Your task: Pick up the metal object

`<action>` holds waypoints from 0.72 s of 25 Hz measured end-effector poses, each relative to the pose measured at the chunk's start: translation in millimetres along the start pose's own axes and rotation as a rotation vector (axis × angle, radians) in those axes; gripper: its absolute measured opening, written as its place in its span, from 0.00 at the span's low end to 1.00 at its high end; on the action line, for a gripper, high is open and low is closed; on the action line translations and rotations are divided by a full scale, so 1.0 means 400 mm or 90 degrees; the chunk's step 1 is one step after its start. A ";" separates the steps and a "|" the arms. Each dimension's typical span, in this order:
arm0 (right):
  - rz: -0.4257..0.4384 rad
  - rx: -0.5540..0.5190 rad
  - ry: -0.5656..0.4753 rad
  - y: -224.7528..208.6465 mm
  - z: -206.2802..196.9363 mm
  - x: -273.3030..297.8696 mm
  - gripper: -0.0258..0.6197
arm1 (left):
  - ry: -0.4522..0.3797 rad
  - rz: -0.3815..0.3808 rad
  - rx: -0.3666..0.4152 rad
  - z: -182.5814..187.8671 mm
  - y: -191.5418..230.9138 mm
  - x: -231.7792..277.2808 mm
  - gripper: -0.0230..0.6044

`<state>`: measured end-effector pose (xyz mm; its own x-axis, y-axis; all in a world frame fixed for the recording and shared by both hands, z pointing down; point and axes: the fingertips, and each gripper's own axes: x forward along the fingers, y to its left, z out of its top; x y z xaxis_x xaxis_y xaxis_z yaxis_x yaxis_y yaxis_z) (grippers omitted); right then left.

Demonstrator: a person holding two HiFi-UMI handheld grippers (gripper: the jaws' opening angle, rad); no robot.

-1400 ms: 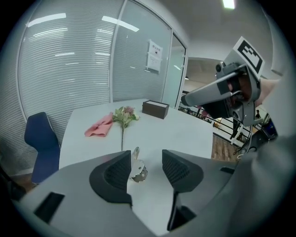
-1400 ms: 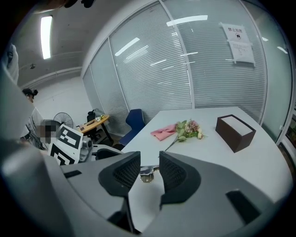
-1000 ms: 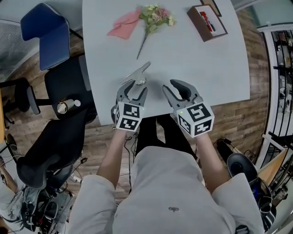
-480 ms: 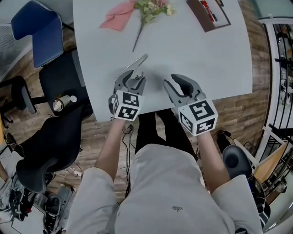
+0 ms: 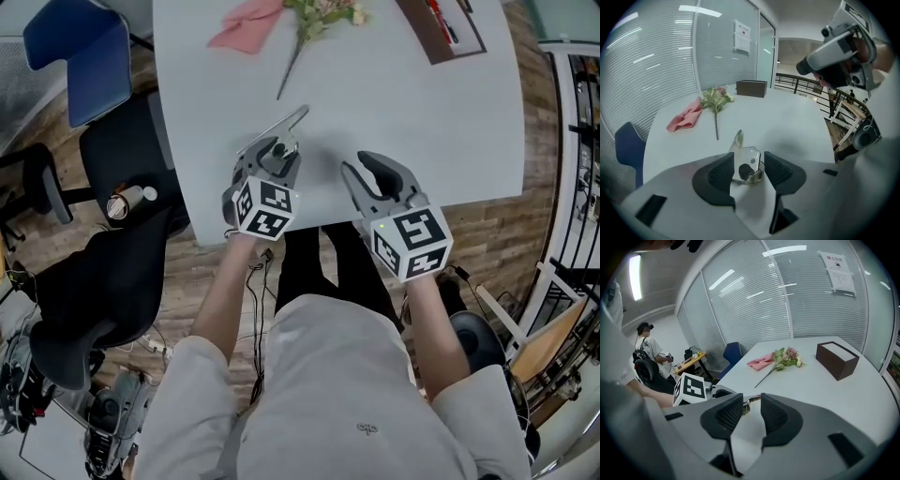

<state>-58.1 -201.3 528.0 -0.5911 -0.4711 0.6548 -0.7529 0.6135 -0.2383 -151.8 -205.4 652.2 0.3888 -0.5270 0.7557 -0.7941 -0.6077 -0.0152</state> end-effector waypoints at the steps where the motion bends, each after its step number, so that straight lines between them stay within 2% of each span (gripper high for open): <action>1: -0.001 0.001 0.001 -0.002 -0.002 -0.001 0.23 | 0.002 0.004 0.013 0.000 0.000 0.003 0.36; 6: -0.010 0.009 0.005 -0.016 -0.009 0.003 0.23 | 0.012 0.015 0.070 -0.004 0.001 0.022 0.35; 18: -0.040 0.029 -0.002 -0.048 -0.008 -0.015 0.20 | 0.033 0.036 0.123 -0.012 -0.001 0.029 0.30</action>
<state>-39.1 -208.2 530.7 -0.5432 -0.5098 0.6671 -0.8007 0.5536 -0.2288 -149.4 -208.4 664.2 0.3177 -0.5356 0.7824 -0.7080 -0.6829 -0.1799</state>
